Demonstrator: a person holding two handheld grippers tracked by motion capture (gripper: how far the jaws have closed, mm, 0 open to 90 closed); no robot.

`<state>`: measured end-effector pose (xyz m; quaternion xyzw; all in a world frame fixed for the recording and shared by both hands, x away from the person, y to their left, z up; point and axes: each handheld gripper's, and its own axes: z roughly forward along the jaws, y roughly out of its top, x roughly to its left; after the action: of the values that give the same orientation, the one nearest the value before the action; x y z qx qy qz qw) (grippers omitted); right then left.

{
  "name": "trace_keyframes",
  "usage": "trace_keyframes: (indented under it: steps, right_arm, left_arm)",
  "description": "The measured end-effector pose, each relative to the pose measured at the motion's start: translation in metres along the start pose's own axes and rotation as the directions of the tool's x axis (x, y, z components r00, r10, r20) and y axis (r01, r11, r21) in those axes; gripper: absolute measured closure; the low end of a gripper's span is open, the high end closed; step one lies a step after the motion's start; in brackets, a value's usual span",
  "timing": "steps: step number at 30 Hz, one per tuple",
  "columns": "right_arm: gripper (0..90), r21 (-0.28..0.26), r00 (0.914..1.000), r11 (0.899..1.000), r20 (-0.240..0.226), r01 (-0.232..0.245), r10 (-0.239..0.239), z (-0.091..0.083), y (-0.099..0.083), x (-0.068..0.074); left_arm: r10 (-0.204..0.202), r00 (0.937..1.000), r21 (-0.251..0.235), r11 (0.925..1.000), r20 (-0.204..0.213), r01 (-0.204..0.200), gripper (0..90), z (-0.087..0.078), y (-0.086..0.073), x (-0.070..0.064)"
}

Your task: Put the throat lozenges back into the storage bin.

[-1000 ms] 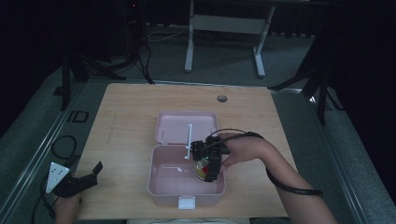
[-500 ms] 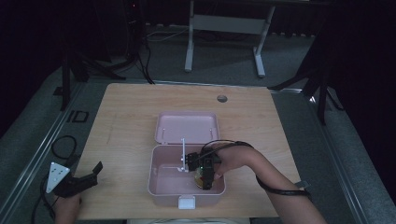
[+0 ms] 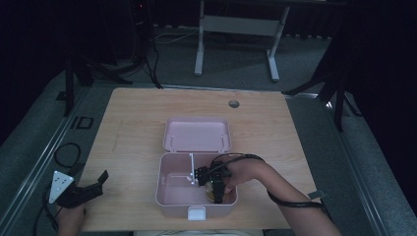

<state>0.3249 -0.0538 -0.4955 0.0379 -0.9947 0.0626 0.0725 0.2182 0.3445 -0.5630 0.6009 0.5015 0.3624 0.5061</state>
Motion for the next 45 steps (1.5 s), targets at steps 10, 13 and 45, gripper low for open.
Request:
trace_keyframes:
  steps: [10,13,45]
  right_arm:
    - [18.2,0.023,0.9996,1.0,-0.026,-0.008,0.009,0.001,0.002,-0.001]
    - [17.7,0.014,0.9995,1.0,-0.029,-0.007,0.008,0.001,0.002,-0.001]
    - [12.2,-0.522,0.9632,0.847,0.165,-0.097,0.212,-0.113,-0.129,0.017]
  left_arm:
    - [-0.002,1.0,-0.001,1.0,0.002,0.002,2.0,0.0,0.0,0.0]
    - [-0.001,1.0,-0.002,1.0,0.001,0.001,2.0,0.0,0.0,0.0]
    - [-0.002,1.0,0.0,1.0,0.001,0.002,2.0,0.0,0.0,0.0]
